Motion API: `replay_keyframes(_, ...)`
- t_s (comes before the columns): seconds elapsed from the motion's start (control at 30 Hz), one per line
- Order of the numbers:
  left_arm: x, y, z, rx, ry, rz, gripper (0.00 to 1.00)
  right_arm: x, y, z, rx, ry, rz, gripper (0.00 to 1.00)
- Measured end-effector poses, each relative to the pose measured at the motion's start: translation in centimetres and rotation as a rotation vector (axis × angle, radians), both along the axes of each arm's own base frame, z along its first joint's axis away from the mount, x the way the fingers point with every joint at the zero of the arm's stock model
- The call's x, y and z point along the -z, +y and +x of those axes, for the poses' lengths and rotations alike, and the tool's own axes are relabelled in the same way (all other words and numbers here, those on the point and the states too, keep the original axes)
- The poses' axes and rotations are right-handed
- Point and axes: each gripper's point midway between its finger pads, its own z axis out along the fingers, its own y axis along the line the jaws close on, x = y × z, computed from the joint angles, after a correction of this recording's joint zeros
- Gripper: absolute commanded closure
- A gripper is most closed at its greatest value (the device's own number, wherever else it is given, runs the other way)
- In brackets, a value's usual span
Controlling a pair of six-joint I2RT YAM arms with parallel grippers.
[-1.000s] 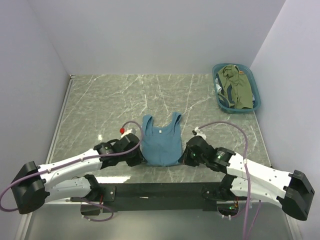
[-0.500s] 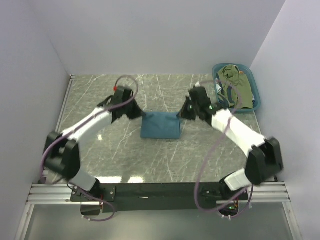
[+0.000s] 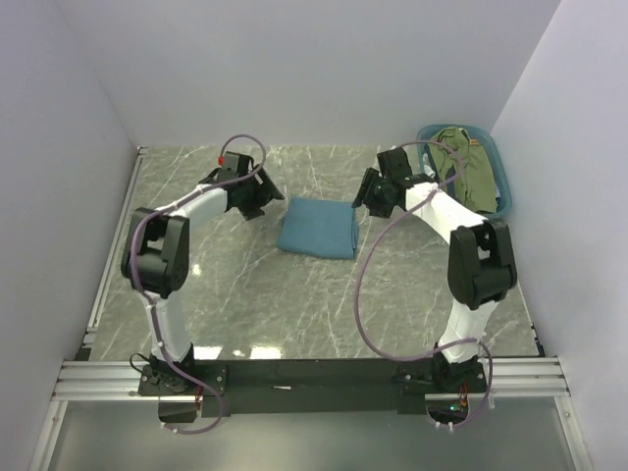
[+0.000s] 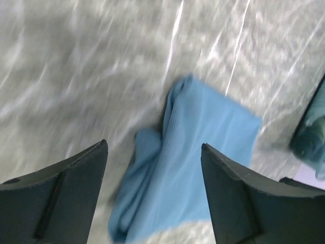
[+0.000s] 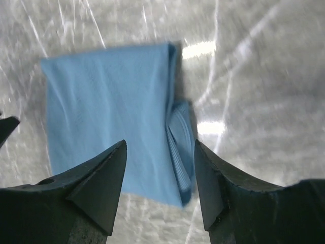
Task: Fold and stack the tank tops
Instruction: Fold the tank top
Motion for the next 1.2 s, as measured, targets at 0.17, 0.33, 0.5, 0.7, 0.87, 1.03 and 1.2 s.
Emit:
replay_keyframes(0.17,-1.9,0.1,-3.6,0.012,-0.025,0.009,0.17,0.4,-0.7,-3.9,-0.010,0.004,-0.005,0.37)
replay_keyframes(0.33,0.4,-0.7,-6.8,0.056,0.023,-0.001,0.16,2.1,0.2,-6.3,-0.047,0.035,-0.026,0.37)
replay_keyframes(0.5,3.0,-0.7,-9.5,0.088,0.104,0.009,0.14,3.2,1.3,-7.1,-0.075,0.040,-0.027,0.37)
replay_keyframes(0.7,3.7,-1.3,-10.4,0.122,0.111,-0.019,0.12,4.2,1.3,-7.3,-0.076,0.045,-0.036,0.39)
replay_keyframes(0.87,3.6,-2.4,-10.8,0.158,0.103,-0.046,0.13,4.6,1.5,-6.9,-0.074,0.038,-0.031,0.41)
replay_keyframes(1.03,3.9,-3.4,-10.9,0.188,0.101,-0.072,0.23,5.6,1.4,-7.4,-0.069,0.057,-0.033,0.43)
replay_keyframes(1.2,4.5,-3.6,-9.8,0.181,0.119,-0.045,0.54,5.7,1.3,-7.5,-0.066,0.060,-0.033,0.44)
